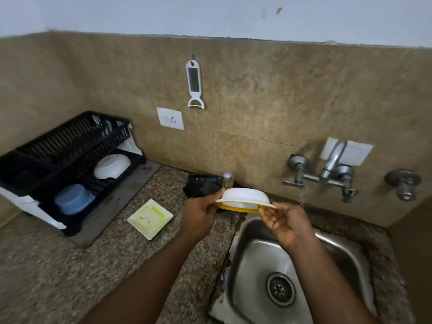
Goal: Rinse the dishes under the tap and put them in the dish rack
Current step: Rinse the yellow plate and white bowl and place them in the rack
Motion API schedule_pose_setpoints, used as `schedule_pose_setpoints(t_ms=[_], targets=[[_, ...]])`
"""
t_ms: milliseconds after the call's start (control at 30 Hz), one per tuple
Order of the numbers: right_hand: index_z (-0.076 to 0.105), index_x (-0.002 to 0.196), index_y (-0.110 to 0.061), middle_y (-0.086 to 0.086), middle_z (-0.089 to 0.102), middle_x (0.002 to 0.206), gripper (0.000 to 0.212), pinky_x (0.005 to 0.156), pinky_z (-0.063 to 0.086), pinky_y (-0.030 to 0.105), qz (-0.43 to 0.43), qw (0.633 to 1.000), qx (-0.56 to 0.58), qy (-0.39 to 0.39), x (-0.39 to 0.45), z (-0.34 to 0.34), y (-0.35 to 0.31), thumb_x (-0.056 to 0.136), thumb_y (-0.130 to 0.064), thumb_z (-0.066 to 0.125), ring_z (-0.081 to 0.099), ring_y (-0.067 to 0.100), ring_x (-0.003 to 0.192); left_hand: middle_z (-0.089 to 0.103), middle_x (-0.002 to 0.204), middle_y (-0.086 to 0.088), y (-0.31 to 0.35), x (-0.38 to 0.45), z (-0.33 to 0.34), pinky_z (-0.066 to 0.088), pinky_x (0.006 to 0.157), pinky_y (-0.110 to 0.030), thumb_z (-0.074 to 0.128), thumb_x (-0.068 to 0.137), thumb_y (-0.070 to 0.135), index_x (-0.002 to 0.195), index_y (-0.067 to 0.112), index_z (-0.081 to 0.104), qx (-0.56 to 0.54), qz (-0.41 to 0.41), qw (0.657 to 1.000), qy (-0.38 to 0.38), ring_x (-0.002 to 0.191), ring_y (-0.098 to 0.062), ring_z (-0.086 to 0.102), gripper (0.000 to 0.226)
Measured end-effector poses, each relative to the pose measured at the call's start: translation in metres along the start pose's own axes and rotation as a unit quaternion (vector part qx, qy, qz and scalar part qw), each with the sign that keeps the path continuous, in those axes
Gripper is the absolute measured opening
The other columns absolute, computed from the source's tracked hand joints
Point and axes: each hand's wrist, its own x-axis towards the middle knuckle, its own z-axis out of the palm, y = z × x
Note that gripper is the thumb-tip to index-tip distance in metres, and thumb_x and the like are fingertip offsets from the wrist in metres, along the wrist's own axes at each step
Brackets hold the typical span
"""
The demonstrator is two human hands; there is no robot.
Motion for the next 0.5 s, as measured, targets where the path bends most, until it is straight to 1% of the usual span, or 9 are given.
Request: schedule_pose_setpoints(t_ms=[33,100,200,233,267,333,400,433,500], targets=[[0.054,0.088,0.005,0.022,0.069,0.063,0.016,0.048,0.06,0.037,0.013,1.0,-0.008,0.003,0.006,0.005,0.008,0.097,0.007,0.041,0.072,0.029,0.054,0.079,0.108,0.005,-0.011,0.0,-0.006,0.054,0.07,-0.025,0.066,0.095,0.026,0.136,0.037,0.066,0.012,-0.023,0.999,-0.024,0.086,-0.006,0.07,0.042],[0.054,0.09,0.01,0.024,0.071,0.069,0.016,0.05,0.061,0.037,0.038,0.999,-0.037,-0.004,0.015,0.019,0.026,0.097,0.01,0.04,0.073,0.031,0.059,0.076,0.12,0.002,-0.036,0.0,-0.024,0.057,0.081,-0.027,0.066,0.096,0.022,0.143,0.038,0.059,0.037,-0.069,0.994,-0.077,0.1,-0.011,0.071,0.05],[0.055,0.096,0.012,0.026,0.066,0.092,0.017,0.076,0.058,0.045,0.063,0.995,-0.069,-0.015,0.029,0.048,0.053,0.1,0.01,0.039,0.067,0.035,0.083,0.07,0.132,-0.005,-0.069,0.012,-0.063,0.053,0.097,-0.03,0.066,0.093,0.013,0.148,0.029,0.055,0.09,-0.122,0.984,-0.095,0.119,-0.022,0.067,0.058],[0.056,0.101,0.012,0.026,0.065,0.097,0.017,0.079,0.056,0.046,0.07,0.995,-0.075,-0.02,0.035,0.062,0.063,0.101,0.009,0.039,0.065,0.035,0.088,0.068,0.136,-0.006,-0.081,0.018,-0.081,0.051,0.1,-0.031,0.065,0.093,0.013,0.148,0.025,0.056,0.106,-0.144,0.98,-0.088,0.122,-0.024,0.065,0.057],[0.056,0.106,0.01,0.026,0.065,0.101,0.017,0.077,0.059,0.048,0.077,0.994,-0.077,-0.029,0.04,0.077,0.071,0.102,0.008,0.039,0.064,0.035,0.091,0.067,0.137,-0.008,-0.094,0.026,-0.099,0.05,0.101,-0.032,0.064,0.094,0.015,0.146,0.021,0.058,0.123,-0.167,0.975,-0.082,0.122,-0.027,0.064,0.053],[0.055,0.11,0.006,0.024,0.066,0.102,0.017,0.078,0.06,0.051,0.084,0.992,-0.086,-0.049,0.049,0.109,0.087,0.102,0.007,0.04,0.064,0.035,0.093,0.07,0.129,-0.016,-0.116,0.043,-0.139,0.052,0.092,-0.035,0.062,0.097,0.021,0.139,0.012,0.064,0.172,-0.187,0.965,-0.066,0.113,-0.034,0.067,0.043],[0.056,0.106,0.002,0.021,0.067,0.099,0.018,0.09,0.052,0.051,0.081,0.988,-0.108,-0.075,0.058,0.148,0.105,0.103,0.006,0.04,0.064,0.034,0.093,0.071,0.122,-0.023,-0.14,0.058,-0.18,0.054,0.085,-0.039,0.062,0.094,0.026,0.135,0.006,0.066,0.207,-0.162,0.964,-0.027,0.106,-0.04,0.069,0.045],[0.057,0.106,0.0,0.019,0.067,0.099,0.019,0.092,0.049,0.05,0.076,0.985,-0.122,-0.096,0.062,0.17,0.115,0.104,0.005,0.039,0.064,0.033,0.094,0.069,0.127,-0.024,-0.154,0.065,-0.201,0.055,0.089,-0.041,0.063,0.094,0.027,0.139,0.006,0.063,0.217,-0.156,0.964,-0.007,0.11,-0.041,0.068,0.05],[0.057,0.114,-0.002,0.016,0.069,0.103,0.02,0.089,0.049,0.049,0.069,0.977,-0.147,-0.137,0.071,0.211,0.136,0.104,0.003,0.04,0.065,0.031,0.096,0.062,0.139,-0.023,-0.179,0.08,-0.24,0.051,0.101,-0.044,0.063,0.096,0.034,0.15,0.006,0.051,0.232,-0.174,0.957,0.022,0.124,-0.04,0.061,0.062]])
